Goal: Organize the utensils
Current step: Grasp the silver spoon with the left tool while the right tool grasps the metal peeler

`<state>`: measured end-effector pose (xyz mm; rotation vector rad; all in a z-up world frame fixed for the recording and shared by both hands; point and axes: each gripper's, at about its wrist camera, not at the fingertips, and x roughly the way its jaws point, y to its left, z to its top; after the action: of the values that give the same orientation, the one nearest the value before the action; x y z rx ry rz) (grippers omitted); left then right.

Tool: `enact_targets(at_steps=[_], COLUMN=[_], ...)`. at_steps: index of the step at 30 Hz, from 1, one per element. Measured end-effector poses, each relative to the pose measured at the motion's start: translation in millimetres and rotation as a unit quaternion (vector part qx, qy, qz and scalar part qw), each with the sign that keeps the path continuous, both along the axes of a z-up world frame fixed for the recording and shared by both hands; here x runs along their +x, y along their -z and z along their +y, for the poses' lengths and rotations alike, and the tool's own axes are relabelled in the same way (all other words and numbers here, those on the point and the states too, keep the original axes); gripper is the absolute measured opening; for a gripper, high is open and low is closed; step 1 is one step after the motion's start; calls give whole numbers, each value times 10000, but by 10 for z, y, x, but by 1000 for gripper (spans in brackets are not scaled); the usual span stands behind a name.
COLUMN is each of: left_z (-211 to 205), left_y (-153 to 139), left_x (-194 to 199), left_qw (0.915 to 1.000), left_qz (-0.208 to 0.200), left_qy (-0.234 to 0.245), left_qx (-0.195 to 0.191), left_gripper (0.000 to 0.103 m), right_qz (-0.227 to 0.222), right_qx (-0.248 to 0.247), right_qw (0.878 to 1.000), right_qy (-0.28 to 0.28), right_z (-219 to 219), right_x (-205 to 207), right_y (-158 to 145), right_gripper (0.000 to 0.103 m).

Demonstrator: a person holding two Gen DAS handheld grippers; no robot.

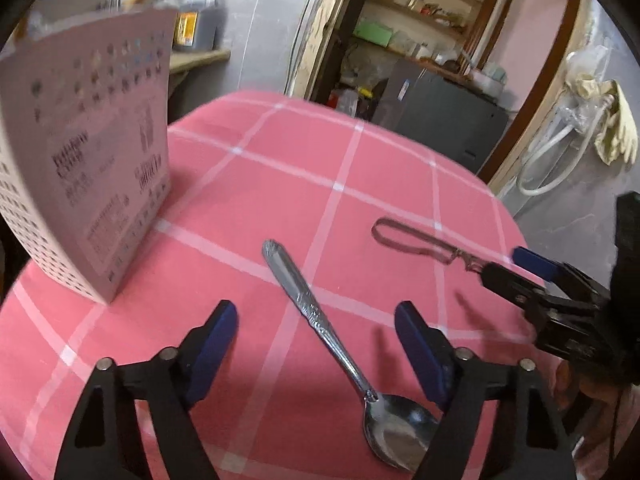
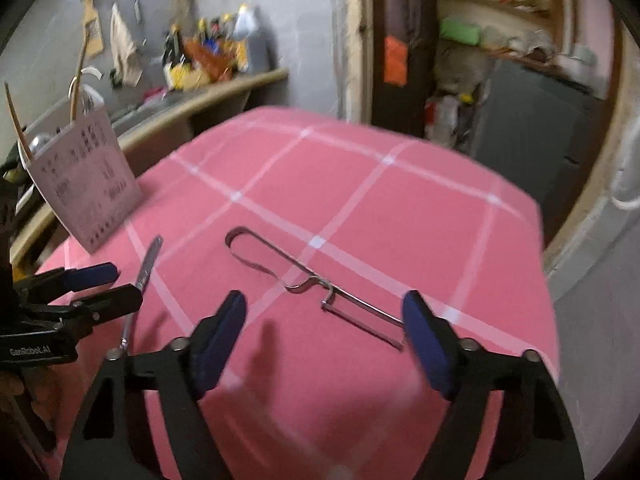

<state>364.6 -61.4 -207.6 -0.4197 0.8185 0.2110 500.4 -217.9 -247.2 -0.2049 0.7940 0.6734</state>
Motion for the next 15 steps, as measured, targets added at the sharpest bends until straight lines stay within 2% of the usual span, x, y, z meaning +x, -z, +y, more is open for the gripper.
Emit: enact_targets(at_steps=[1, 4, 8, 11, 12, 14, 15], left_z=[7, -5, -78, -109, -116, -117, -109], left_y=[11, 17, 12, 0, -7, -15, -16], left_x=[13, 24, 86, 125, 137, 159, 168], left_qw=[10000, 10000, 9993, 9987, 9984, 9981, 9980], left_qz=[21, 66, 247, 306, 326, 364, 374], left_qy=[-37, -17, 160, 306, 344, 400, 428], left_qx=[-12, -11, 219, 273, 293, 298, 273], left_gripper=[69, 65, 60, 50, 46, 40, 34], right_qz=[56, 141, 248, 358, 400, 493, 564], right_qx=[-123, -360, -614, -738, -790, -872, -866], right_qw=[9999, 9992, 9975, 9962, 9957, 9947, 9944], right_qy=[-37, -140, -239, -284, -262, -225, -218], right_z=[50, 147, 190, 205, 199, 185, 155], right_x=[36, 95, 114, 83, 66, 45, 39], right_y=[37, 102, 117, 82, 70, 50, 38], right_gripper=[64, 58, 52, 36, 25, 23, 22])
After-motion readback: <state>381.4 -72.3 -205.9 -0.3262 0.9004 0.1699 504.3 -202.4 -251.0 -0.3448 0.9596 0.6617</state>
